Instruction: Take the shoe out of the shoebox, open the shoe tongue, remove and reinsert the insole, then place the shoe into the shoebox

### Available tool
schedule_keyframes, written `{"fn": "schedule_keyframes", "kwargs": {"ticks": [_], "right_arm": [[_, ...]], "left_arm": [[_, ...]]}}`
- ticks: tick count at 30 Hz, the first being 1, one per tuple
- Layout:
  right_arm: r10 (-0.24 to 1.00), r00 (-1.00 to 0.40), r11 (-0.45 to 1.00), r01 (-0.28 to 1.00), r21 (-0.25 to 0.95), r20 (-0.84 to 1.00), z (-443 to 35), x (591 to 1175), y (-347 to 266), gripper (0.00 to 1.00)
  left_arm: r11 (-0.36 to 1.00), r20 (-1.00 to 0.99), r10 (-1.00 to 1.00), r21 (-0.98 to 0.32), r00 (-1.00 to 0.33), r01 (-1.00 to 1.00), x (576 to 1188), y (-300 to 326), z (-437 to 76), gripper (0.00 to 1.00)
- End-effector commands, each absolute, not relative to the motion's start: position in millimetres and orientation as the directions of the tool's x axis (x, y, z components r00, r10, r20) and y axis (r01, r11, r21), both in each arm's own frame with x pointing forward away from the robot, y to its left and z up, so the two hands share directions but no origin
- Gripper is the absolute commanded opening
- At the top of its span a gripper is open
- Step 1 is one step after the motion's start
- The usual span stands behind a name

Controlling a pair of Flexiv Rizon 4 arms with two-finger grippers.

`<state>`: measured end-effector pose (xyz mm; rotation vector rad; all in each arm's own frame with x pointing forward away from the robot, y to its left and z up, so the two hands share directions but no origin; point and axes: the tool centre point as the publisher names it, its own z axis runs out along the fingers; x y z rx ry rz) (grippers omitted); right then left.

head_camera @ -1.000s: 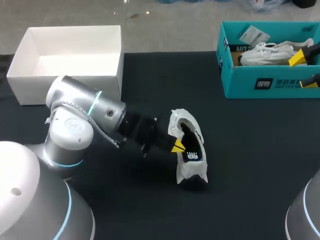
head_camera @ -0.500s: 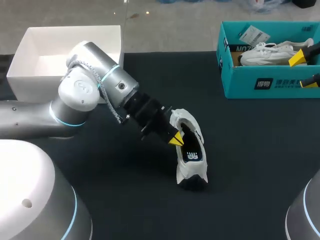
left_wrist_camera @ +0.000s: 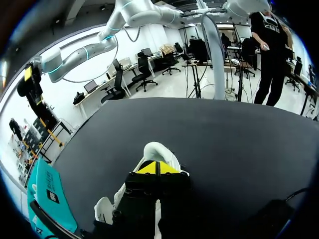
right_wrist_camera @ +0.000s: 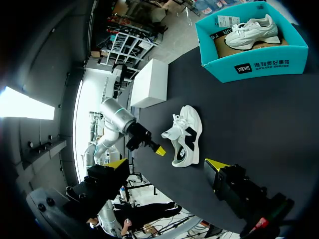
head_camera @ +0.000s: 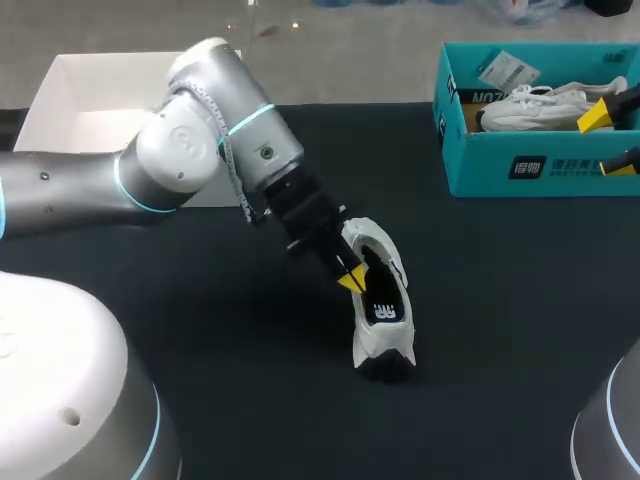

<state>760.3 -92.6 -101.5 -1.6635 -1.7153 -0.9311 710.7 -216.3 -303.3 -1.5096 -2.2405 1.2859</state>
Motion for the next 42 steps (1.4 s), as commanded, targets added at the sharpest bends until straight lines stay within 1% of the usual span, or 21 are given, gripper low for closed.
{"fn": "schedule_keyframes", "kwargs": {"ticks": [1,13,16,20,31,33,42], "right_arm": [[0.602,-0.063,-0.016,0.996,0.091,0.796,-102,761,-92,1.00],[0.602,-0.063,-0.016,0.996,0.091,0.796,-102,761,-92,1.00],[0.602,-0.063,-0.016,0.996,0.091,0.796,-102,761,-92,1.00],[0.602,-0.063,-0.016,0.996,0.091,0.796,-102,761,-92,1.00],[0.602,-0.063,-0.016,0.996,0.091,0.796,-102,761,-92,1.00],[0.602,-0.063,-0.016,0.996,0.091,0.796,-102,761,-92,1.00],[0.602,-0.063,-0.016,0.996,0.091,0.796,-102,761,-92,1.00]], "left_arm": [[0.108,-0.163,0.955,-0.583,-0.247,0.805,712,-218,-290,0.00],[0.108,-0.163,0.955,-0.583,-0.247,0.805,712,-218,-290,0.00],[0.001,-0.268,0.942,-0.597,-0.200,0.802,711,-222,-302,0.00],[-0.046,-0.264,0.953,-0.607,-0.146,0.793,709,-229,-313,0.00],[-0.092,-0.224,0.973,-0.589,-0.053,0.803,710,-251,-336,0.00],[-0.099,-0.207,0.978,-0.571,-0.027,0.815,707,-254,-340,0.00],[-0.081,-0.219,0.975,-0.481,-0.030,0.873,707,-256,-356,0.00]]}}
